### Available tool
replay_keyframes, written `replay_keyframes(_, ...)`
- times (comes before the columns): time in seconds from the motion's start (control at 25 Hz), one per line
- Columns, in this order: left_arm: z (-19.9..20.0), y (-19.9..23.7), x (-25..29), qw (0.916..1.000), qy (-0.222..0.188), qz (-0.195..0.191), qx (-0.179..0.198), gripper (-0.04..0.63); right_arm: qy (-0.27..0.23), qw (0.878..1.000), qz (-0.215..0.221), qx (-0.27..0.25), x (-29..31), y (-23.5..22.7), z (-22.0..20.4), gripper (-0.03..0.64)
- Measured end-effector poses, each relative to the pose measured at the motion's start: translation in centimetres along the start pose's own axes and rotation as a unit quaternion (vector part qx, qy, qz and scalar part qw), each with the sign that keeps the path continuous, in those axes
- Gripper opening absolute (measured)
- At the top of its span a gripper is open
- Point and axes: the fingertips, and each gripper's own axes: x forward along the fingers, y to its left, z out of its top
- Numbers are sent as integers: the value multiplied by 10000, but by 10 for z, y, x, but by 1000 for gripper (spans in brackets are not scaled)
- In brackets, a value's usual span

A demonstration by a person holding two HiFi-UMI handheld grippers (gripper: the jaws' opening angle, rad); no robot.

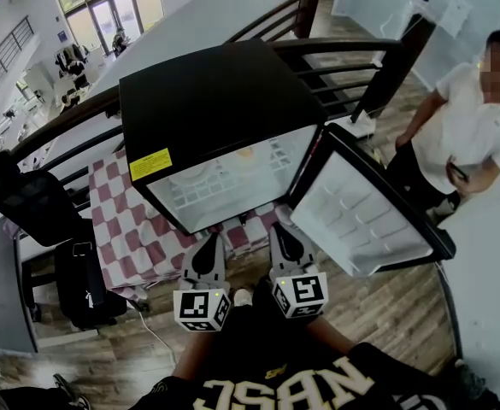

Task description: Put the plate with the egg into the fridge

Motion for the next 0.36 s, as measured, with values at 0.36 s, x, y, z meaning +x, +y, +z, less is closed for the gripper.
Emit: replay_keyframes(0.36,-4,-13,25,10000,46,-77,-41,21,128,9998,154,-15,9,-14,-4,32)
